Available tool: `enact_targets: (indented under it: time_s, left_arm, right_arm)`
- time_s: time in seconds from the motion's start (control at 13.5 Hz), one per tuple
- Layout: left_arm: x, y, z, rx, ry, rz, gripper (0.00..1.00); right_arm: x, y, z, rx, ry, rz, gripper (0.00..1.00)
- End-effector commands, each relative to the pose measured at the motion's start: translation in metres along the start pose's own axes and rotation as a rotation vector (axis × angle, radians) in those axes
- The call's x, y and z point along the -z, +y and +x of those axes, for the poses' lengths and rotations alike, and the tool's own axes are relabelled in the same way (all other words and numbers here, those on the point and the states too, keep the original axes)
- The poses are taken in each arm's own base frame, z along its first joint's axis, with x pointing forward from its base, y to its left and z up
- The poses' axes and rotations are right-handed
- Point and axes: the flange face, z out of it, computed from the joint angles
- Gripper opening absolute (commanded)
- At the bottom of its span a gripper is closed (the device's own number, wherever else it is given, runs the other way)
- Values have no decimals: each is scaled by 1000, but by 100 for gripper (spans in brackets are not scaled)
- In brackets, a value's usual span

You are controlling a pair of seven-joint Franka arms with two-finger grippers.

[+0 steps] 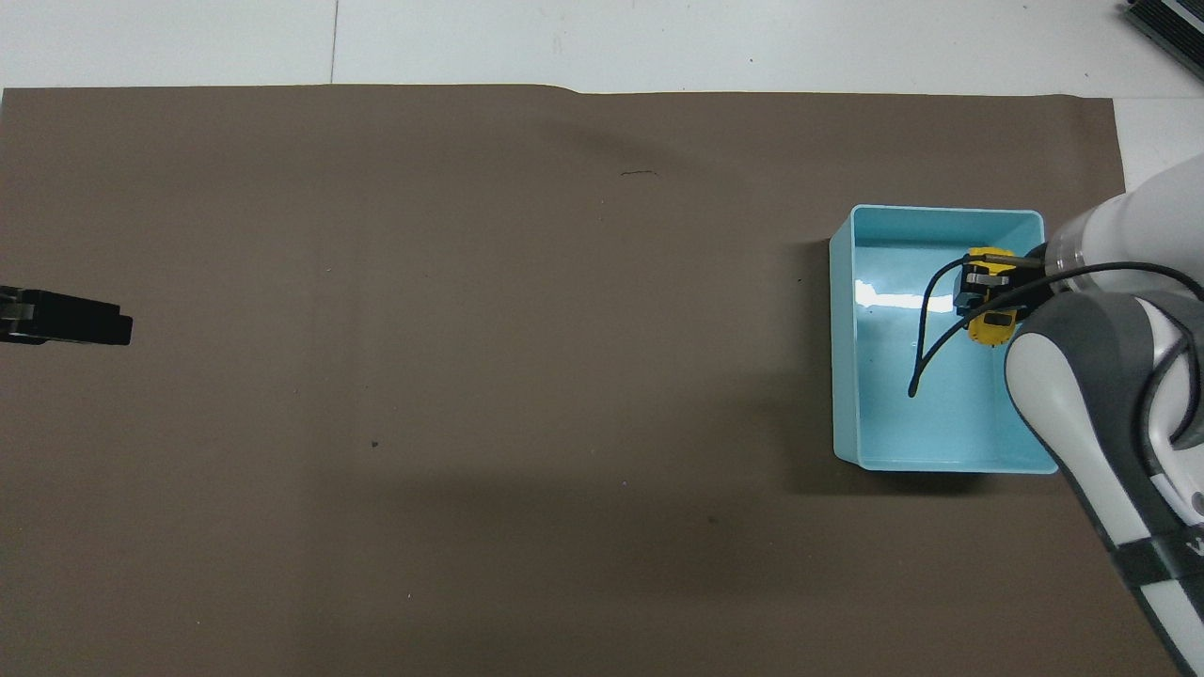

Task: Wind up and store yellow beetle car
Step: 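Lift the car with the right gripper and carry it over the box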

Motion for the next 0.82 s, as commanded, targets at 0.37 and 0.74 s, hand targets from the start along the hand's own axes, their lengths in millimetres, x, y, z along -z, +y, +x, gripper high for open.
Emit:
enact_targets:
  time_s: [0.37, 0.74]
  left_arm:
    - [4, -3, -6, 14, -3, -8, 100]
    - [4, -3, -6, 14, -3, -8, 100]
  right_arm:
    - [-74, 26, -52, 178, 94, 100, 0]
    - [-122, 27, -70, 169, 117, 104, 0]
